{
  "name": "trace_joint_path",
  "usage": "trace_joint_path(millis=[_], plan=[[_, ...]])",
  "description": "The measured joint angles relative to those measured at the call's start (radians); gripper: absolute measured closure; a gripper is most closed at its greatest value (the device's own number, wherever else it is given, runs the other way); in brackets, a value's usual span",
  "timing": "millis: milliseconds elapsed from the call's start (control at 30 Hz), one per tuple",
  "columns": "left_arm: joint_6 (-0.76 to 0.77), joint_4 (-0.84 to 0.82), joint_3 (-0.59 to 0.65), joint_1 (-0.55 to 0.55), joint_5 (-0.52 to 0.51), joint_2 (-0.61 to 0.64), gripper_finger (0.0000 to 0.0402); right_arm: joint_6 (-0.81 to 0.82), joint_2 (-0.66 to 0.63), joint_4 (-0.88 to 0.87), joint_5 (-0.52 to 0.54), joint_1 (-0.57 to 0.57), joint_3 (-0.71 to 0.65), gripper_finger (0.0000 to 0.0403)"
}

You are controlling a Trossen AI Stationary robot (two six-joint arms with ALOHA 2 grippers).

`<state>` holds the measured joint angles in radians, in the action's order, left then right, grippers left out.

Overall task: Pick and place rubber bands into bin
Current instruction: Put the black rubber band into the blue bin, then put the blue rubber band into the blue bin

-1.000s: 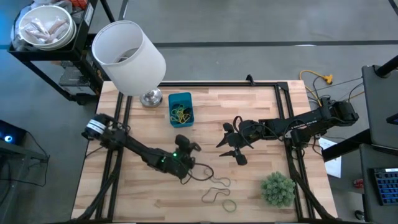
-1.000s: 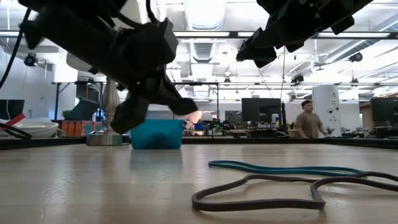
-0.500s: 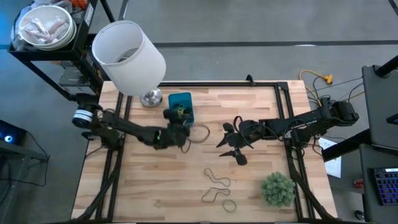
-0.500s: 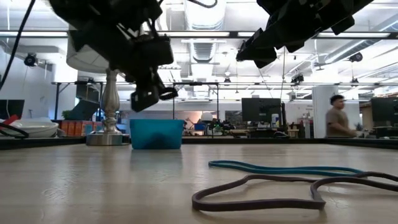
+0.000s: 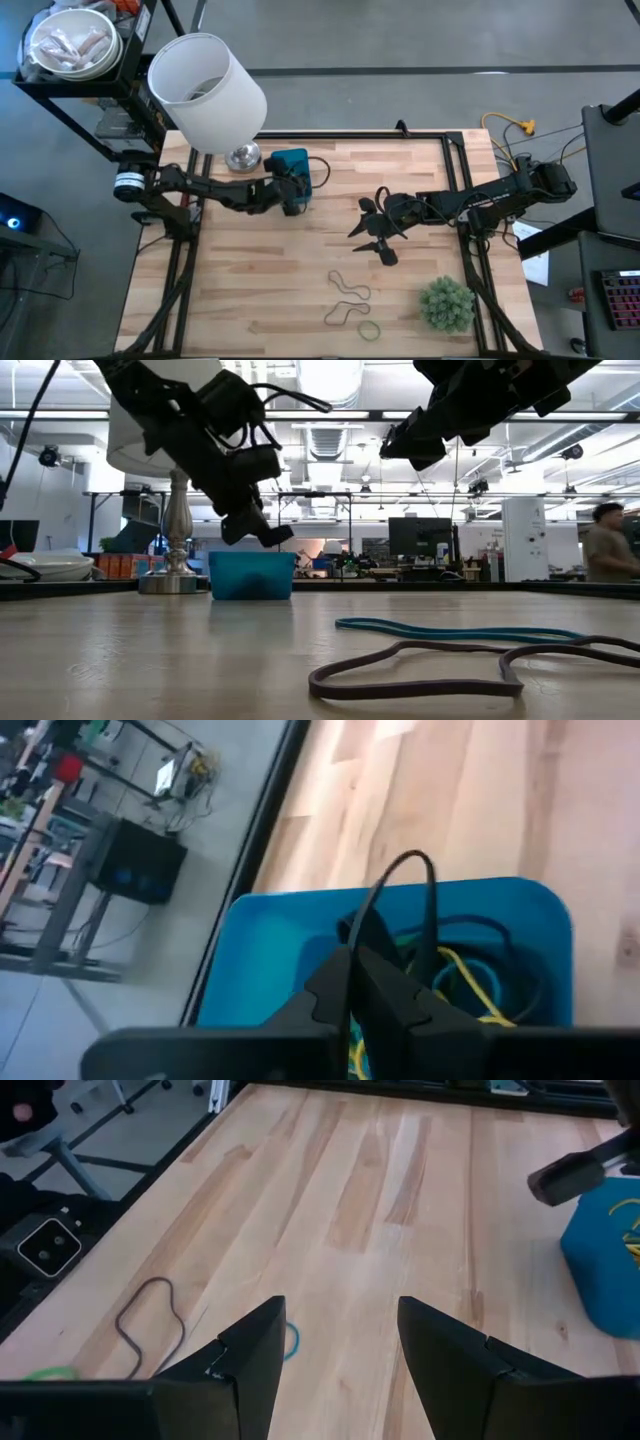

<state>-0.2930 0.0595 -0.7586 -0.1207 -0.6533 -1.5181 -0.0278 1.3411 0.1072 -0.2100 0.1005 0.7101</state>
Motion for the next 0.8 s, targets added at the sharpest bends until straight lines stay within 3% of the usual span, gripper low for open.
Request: trace_joint_path(millis=[433, 800], plan=[[-0.001, 0.002, 0.015, 0.001, -0.013, 0.001, 0.0307, 0.002, 0.000, -0.001, 0.000, 0.000, 0.000, 0.0216], [0.112, -0.106, 0.007, 0.004, -0.014, 0.038, 0.0297, 0.003, 0.000, -0.005, 0.000, 0.000, -0.002, 0.0216]])
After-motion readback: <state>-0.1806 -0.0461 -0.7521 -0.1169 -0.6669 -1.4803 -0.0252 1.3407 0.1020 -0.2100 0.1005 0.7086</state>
